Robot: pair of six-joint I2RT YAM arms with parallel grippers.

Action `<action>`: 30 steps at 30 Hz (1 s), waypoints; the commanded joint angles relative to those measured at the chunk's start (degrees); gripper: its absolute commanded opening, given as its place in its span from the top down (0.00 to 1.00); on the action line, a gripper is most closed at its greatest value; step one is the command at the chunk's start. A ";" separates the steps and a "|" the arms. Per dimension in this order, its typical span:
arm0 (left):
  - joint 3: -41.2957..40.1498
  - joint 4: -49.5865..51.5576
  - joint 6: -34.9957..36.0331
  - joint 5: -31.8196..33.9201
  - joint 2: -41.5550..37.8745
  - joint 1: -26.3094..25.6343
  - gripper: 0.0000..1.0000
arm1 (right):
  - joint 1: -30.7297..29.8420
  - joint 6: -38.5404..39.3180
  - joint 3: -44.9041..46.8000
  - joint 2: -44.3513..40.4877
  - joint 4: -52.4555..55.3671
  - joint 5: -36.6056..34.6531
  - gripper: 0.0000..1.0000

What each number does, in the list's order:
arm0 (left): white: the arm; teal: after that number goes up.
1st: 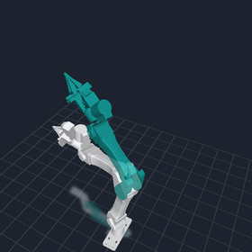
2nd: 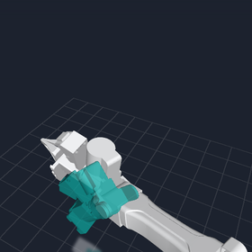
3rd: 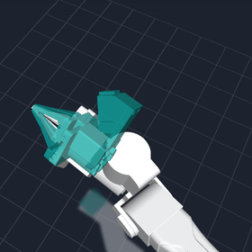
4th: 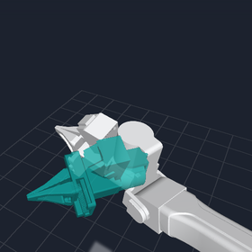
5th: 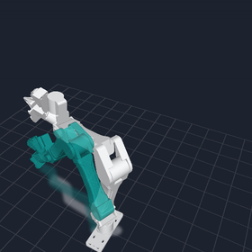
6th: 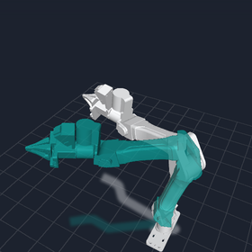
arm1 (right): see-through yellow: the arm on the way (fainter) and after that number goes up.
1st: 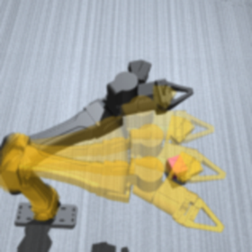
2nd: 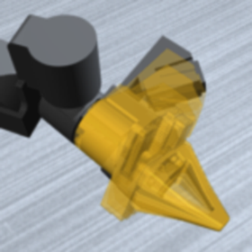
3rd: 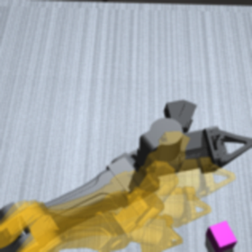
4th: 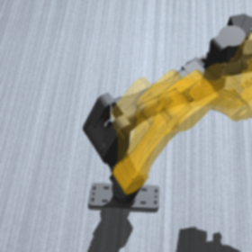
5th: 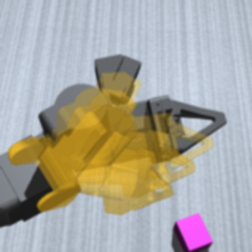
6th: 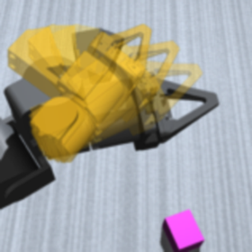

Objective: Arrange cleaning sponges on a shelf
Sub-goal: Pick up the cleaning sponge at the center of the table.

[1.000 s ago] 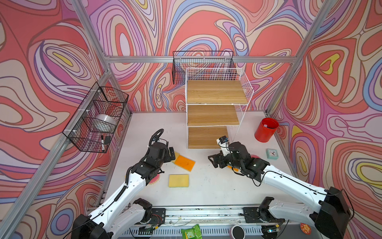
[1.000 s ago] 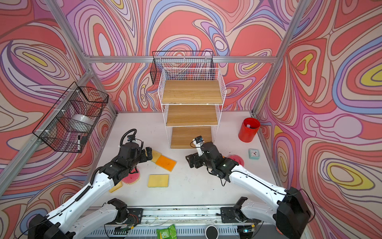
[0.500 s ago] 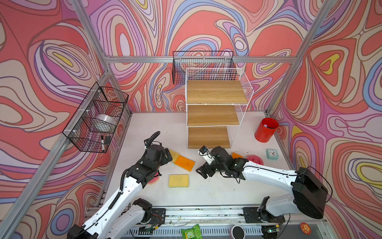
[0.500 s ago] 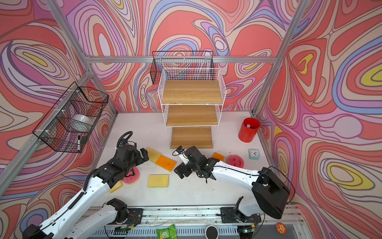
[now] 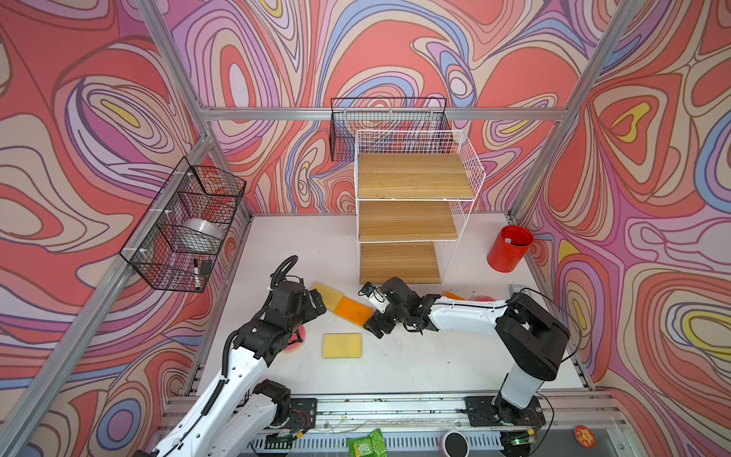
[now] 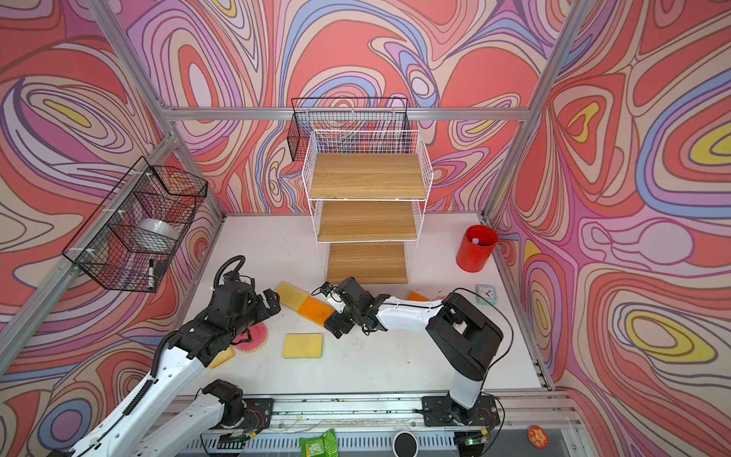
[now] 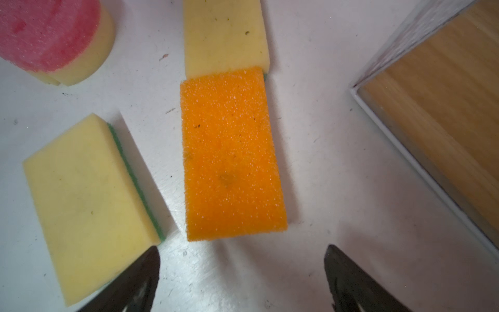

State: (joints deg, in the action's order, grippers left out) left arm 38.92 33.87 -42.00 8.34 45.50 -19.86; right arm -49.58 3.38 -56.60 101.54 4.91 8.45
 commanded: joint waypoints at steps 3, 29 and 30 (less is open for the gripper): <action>3.02 3.99 1.55 -1.70 0.39 0.87 0.00 | 0.31 2.12 -1.84 3.74 -2.12 1.76 0.06; 5.86 7.64 3.10 -1.85 -0.57 1.15 0.00 | 0.18 1.36 -3.51 7.46 -2.89 2.96 0.15; 5.99 7.62 3.08 -1.90 -0.53 1.14 0.00 | 0.07 1.36 -3.35 7.32 -2.93 3.20 0.14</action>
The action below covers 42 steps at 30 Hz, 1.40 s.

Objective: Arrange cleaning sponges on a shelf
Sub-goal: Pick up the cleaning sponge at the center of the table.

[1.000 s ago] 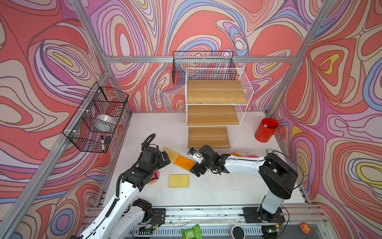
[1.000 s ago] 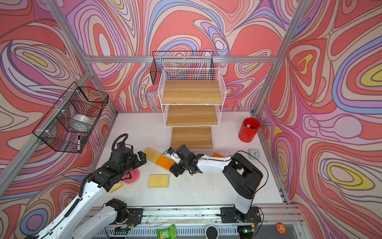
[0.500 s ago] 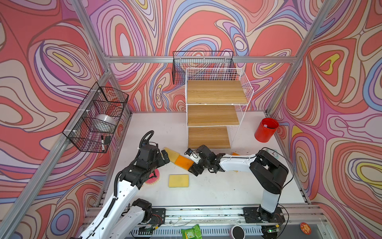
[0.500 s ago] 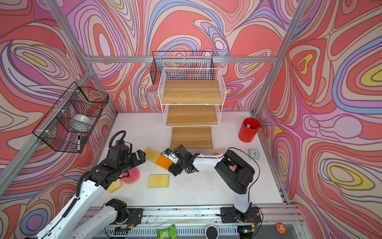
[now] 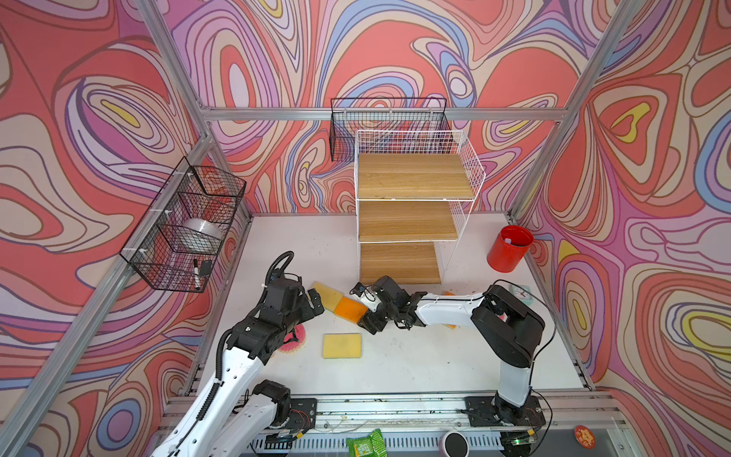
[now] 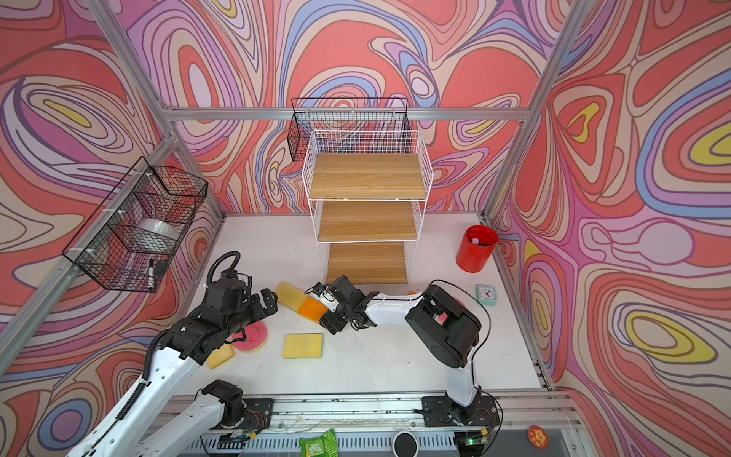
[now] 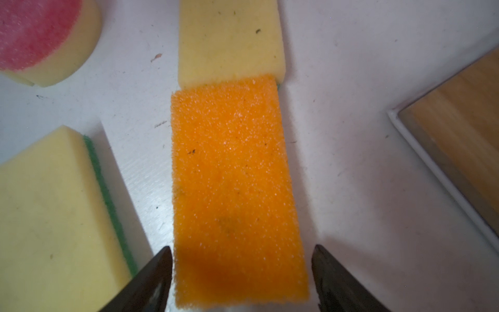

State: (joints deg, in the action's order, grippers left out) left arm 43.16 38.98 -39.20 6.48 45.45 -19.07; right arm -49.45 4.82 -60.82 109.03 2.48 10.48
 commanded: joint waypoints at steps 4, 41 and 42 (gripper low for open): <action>1.98 2.68 0.26 -0.42 -0.52 0.43 0.00 | -0.42 0.59 1.18 -0.87 -0.15 1.99 0.10; 9.28 10.59 0.66 -0.64 -4.74 0.72 0.00 | -3.18 -0.15 3.72 -15.96 6.34 -2.84 0.31; 9.91 11.09 0.79 -0.52 -4.92 0.76 0.00 | -3.19 -0.46 3.87 -17.12 6.81 -2.90 0.31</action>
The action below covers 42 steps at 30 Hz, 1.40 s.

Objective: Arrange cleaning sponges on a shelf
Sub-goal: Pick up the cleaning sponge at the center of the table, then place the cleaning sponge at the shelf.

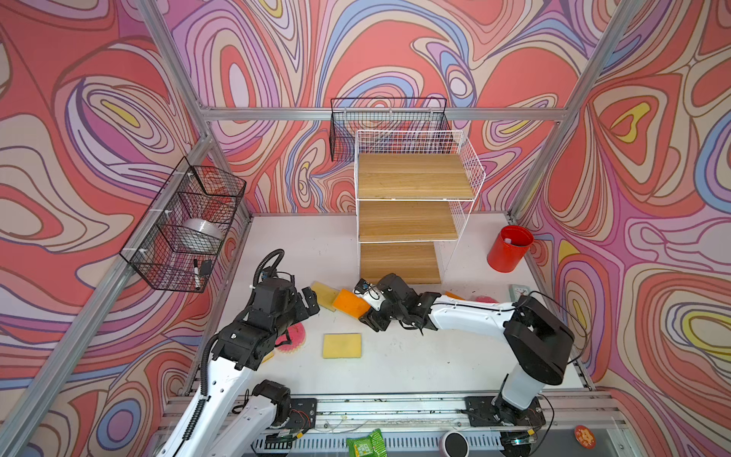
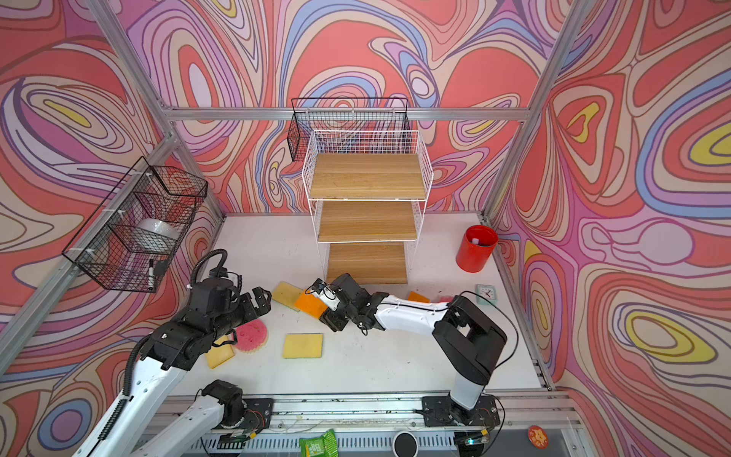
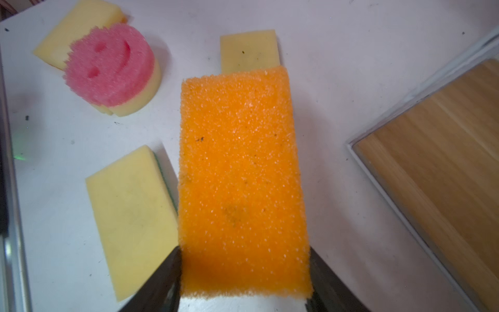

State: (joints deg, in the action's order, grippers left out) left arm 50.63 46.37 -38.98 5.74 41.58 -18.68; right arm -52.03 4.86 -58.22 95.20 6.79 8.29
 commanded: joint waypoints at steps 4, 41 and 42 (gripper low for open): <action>5.00 5.46 1.18 -0.03 -0.90 0.42 0.00 | -0.81 -1.86 1.62 -9.44 5.85 -0.67 0.31; 15.57 -1.61 5.87 -6.57 5.35 0.09 0.00 | -0.83 -19.63 -31.82 -27.26 34.54 -22.18 0.33; 15.55 -1.63 5.98 -6.58 5.27 -0.04 0.00 | -0.87 -20.16 -33.49 -26.61 35.02 -23.87 0.33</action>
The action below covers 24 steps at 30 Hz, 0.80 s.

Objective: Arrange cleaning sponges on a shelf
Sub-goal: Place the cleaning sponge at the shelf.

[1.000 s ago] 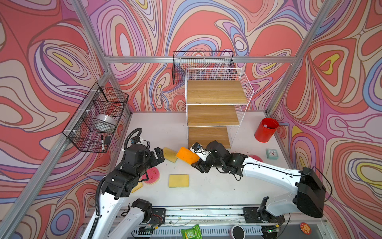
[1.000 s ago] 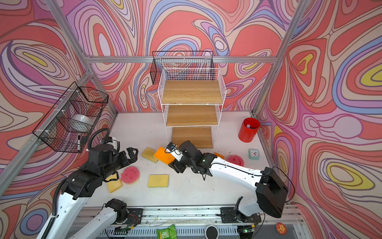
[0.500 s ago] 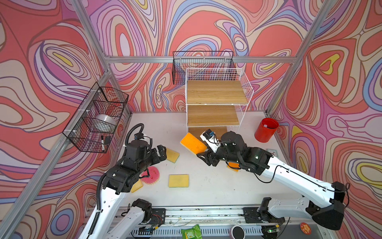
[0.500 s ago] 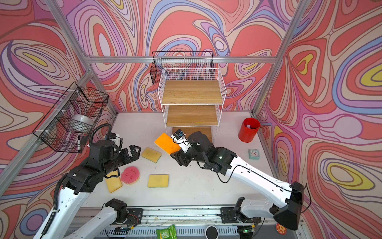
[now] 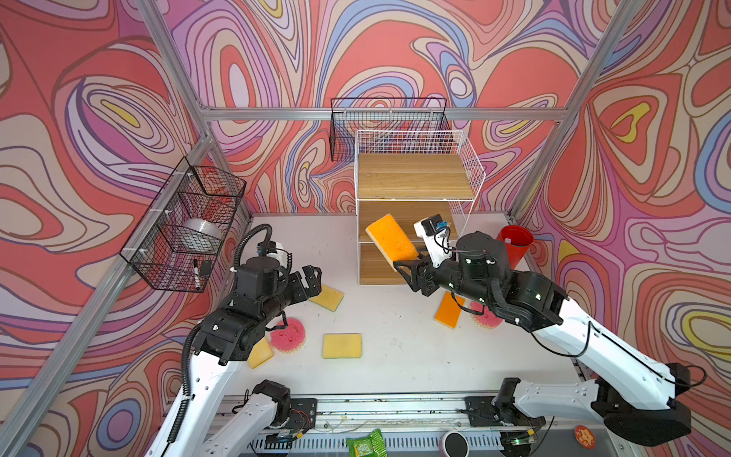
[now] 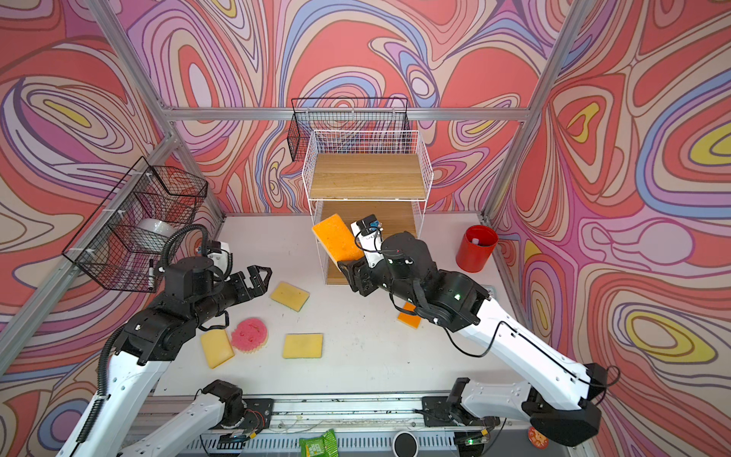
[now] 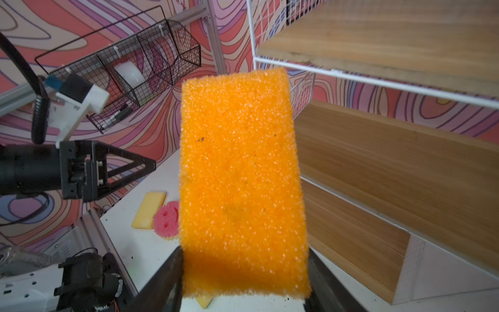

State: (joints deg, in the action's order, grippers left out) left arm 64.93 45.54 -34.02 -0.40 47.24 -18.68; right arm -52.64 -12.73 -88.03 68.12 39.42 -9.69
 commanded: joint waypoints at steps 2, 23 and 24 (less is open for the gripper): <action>1.19 -0.80 0.91 -0.37 -0.48 -0.09 0.00 | -0.25 -3.55 -6.67 1.66 2.63 -8.13 0.34; -9.52 -9.41 -2.46 -0.82 -0.49 -4.58 0.00 | 6.55 -9.22 -31.38 21.82 -1.37 -8.10 0.37; -9.75 -9.71 -2.57 -0.83 -0.40 -4.59 0.00 | 8.87 -11.10 -32.11 22.77 -1.10 -5.02 0.37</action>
State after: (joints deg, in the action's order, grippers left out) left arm 55.88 38.92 -35.46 -1.48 46.83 -22.83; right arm -49.15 -18.39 -117.16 89.25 38.17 -20.47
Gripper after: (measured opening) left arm 0.998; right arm 0.635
